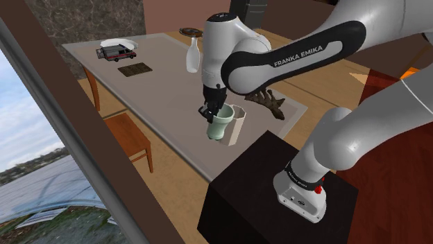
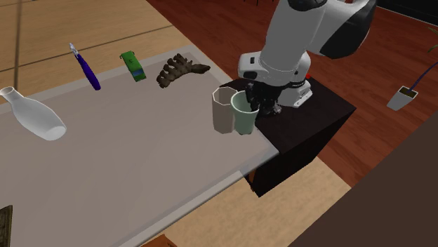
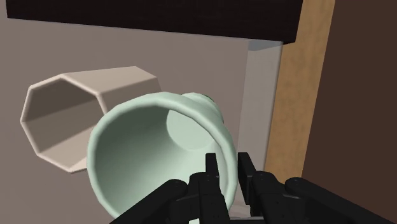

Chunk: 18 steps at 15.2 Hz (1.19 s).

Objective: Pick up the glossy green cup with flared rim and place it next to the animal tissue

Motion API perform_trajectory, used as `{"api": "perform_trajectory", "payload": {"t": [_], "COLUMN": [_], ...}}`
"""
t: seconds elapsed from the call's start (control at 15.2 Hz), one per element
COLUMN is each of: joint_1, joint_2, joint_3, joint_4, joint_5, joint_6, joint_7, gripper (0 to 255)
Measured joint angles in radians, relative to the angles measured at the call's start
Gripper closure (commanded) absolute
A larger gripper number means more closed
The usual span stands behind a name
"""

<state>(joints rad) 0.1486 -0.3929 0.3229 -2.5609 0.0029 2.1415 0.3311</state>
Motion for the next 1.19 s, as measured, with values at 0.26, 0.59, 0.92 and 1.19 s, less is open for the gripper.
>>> {"api": "perform_trajectory", "payload": {"t": [0.26, 0.59, 0.92, 1.19], "joint_1": [0.002, 0.004, 0.005, 0.004], "joint_2": [-0.026, -0.052, -0.075, -0.089], "joint_3": [-0.008, -0.016, -0.024, -0.031], "joint_4": [0.033, 0.084, 0.135, 0.172], "joint_5": [0.005, 0.009, 0.011, 0.01], "joint_6": [-0.058, -0.135, -0.207, -0.257], "joint_7": [-0.011, -0.021, -0.031, -0.039], "gripper": [255, 255, 255, 255]}}
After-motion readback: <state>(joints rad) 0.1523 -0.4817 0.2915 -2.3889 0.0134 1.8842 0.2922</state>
